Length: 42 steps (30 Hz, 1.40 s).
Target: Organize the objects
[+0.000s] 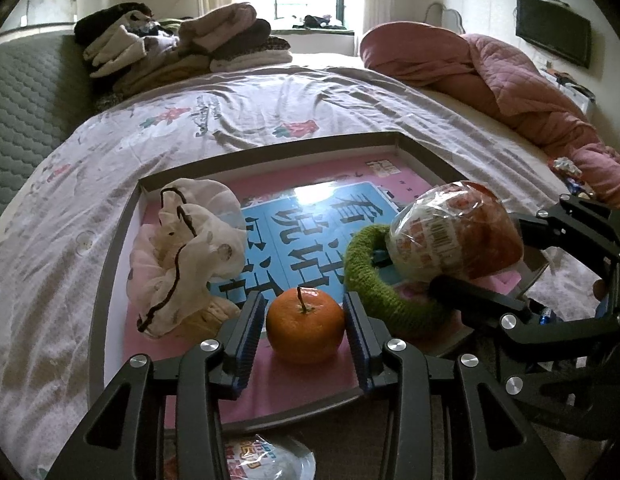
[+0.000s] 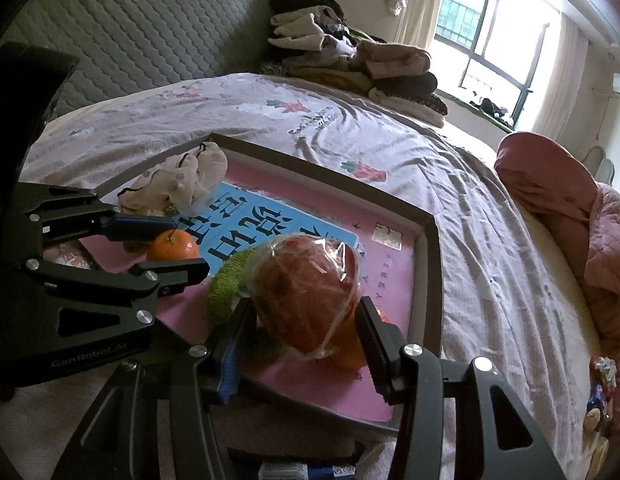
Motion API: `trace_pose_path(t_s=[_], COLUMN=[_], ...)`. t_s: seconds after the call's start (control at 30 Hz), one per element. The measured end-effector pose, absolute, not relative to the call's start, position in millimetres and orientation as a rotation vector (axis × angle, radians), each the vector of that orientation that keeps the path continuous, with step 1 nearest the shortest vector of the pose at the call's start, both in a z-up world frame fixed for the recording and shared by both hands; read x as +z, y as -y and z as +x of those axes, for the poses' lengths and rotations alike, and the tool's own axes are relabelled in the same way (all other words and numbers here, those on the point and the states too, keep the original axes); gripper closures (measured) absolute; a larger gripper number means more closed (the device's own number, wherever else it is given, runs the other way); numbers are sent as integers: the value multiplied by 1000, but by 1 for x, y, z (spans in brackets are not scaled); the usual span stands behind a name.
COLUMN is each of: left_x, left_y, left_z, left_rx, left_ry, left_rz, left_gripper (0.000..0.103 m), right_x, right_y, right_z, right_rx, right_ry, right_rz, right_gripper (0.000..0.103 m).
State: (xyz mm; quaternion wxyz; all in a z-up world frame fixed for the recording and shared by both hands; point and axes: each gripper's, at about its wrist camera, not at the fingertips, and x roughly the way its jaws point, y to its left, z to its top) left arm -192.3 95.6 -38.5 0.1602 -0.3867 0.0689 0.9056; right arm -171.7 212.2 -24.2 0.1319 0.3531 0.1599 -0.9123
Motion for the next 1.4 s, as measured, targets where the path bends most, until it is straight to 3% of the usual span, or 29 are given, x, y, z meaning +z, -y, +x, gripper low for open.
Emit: trace_pose_path(t_s=[0.3,0.9,1.4], left_x=[-37,-34,-22], left_y=[-99,-96,-87], left_z=[-191,-190,-187], left_rx=[2580,2585,2595], left_ry=[-207,-174,-123], left_rz=[-1091,-1079,-1048], left_gripper=[58,56,43], right_x=[-22,-11,-4], right_y=[-216,-223,-226], right_z=[-171,-167,-166], right_rx=[-2636,-2660,-2664], right_ry=[-423,-379,-320], right_rz=[1046,1015,998], right_gripper=[46,45,43])
